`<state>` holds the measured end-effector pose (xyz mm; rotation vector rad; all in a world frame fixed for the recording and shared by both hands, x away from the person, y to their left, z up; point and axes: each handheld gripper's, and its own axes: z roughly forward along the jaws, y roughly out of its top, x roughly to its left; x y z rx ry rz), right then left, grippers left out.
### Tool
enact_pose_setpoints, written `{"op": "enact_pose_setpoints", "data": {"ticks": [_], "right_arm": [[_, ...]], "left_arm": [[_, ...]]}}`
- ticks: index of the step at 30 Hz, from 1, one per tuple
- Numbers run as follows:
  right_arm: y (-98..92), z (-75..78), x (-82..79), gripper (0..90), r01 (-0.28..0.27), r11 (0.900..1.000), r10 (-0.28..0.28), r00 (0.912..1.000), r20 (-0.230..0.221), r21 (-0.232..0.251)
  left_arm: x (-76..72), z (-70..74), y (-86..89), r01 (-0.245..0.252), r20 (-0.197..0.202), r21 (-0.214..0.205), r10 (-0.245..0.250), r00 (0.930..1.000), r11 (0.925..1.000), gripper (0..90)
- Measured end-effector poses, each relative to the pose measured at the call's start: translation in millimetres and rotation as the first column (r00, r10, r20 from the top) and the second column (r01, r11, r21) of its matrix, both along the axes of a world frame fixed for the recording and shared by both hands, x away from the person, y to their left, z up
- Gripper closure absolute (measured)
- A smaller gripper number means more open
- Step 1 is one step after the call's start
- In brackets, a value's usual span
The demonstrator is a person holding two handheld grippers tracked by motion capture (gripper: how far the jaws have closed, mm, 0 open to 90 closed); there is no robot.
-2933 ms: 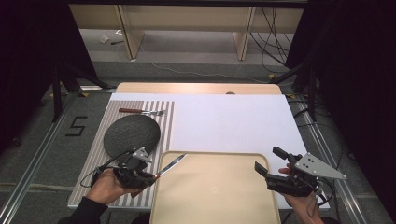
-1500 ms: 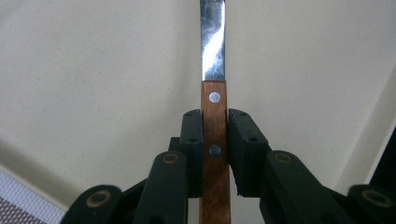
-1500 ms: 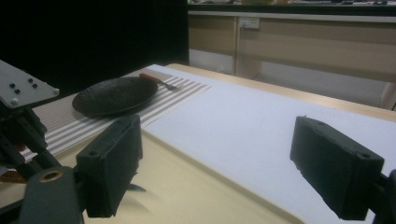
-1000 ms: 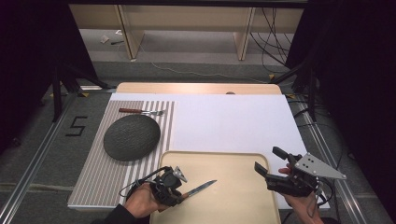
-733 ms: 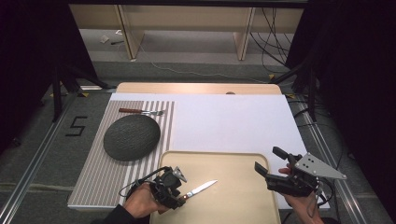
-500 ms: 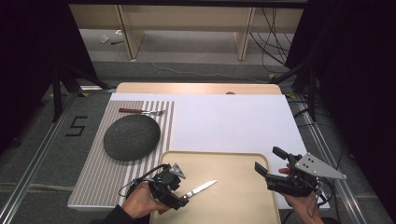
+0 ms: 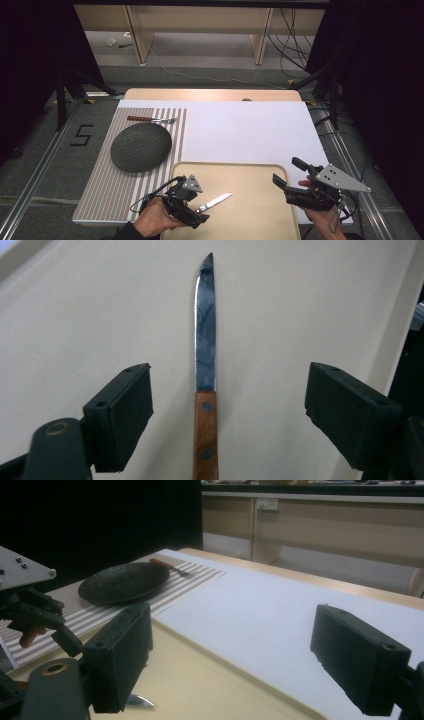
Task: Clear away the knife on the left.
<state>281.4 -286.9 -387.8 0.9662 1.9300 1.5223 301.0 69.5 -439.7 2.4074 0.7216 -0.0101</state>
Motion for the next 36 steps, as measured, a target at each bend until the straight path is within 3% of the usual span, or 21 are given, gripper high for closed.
{"op": "enact_pose_setpoints", "data": {"ticks": [3, 5, 6, 11, 20, 36], "right_arm": [[0.0, 0.0, 0.0, 17.8, 0.001, 1.0, -0.001, 1.0, 0.0, 0.0], [0.0, 0.0, 0.0, 17.8, 0.001, 1.0, -0.001, 1.0, 0.0, 0.0], [0.0, 0.0, 0.0, 17.8, 0.001, 1.0, -0.001, 1.0, 0.0, 0.0], [0.4, -0.1, 0.1, 18.0, 0.002, 1.0, -0.002, 1.0, 0.0, 0.0], [0.4, -0.3, 0.3, 18.1, 0.001, 1.0, -0.001, 1.0, -0.001, -0.002], [0.2, -0.1, 0.2, 18.1, -0.001, 1.0, 0.001, 1.0, -0.002, -0.002]], "left_arm": [[-1.8, -2.1, -2.8, 0.027, -0.004, 0.014, -0.027, 0.9996, 0.9995, 27.3], [-3.8, -4.1, -4.8, 0.052, -0.001, 0.033, -0.052, 0.9986, 0.9981, 38.1], [-3.9, -4.8, -5.6, 0.065, -0.003, 0.05, -0.065, 0.9979, 0.9966, 38.1], [-2.2, -8.6, -10.7, 0.097, -0.026, 0.076, -0.096, 0.9951, 0.9924, 62.7], [2.6, -16.0, -25.1, 0.12, -0.049, 0.138, -0.115, 0.9922, 0.9831, 82.8], [12.2, -19.3, -22.7, 0.063, -0.039, 0.18, -0.057, 0.9976, 0.9816, 89.2]]}}
